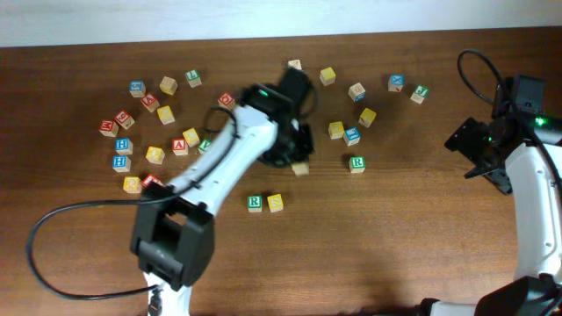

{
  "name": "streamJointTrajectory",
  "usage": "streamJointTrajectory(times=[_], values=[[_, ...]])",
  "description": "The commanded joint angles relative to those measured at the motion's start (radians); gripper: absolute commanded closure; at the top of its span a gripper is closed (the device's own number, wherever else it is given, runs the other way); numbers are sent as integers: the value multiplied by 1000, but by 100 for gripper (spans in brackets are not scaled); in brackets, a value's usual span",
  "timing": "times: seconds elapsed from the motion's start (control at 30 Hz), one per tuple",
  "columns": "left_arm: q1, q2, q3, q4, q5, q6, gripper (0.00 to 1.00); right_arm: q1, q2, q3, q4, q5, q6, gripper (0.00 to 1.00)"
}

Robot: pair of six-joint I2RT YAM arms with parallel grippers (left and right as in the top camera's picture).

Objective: Spell out RSS
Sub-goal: 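Close the left gripper on the yellow S block and lift it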

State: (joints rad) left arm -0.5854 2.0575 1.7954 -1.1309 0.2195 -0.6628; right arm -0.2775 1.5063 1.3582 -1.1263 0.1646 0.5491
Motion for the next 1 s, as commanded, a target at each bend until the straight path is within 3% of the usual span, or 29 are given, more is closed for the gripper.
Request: streamJointTrajectory(times=[0.0,0.1,0.33,0.97], values=[[-101,-10,-87,42,-110,-51,77,-5,-8,11,1,12,1,2],[-160,-10,-164,97,-223,-132,77,-5,-8,11,1,12,1,2],[-215,-10,-340,327,-229,-134,78,-5,-8,11,1,12,1,2],[-224,-10,-348,377,-359,-133,74,-5,-8,11,1,12,1,1]])
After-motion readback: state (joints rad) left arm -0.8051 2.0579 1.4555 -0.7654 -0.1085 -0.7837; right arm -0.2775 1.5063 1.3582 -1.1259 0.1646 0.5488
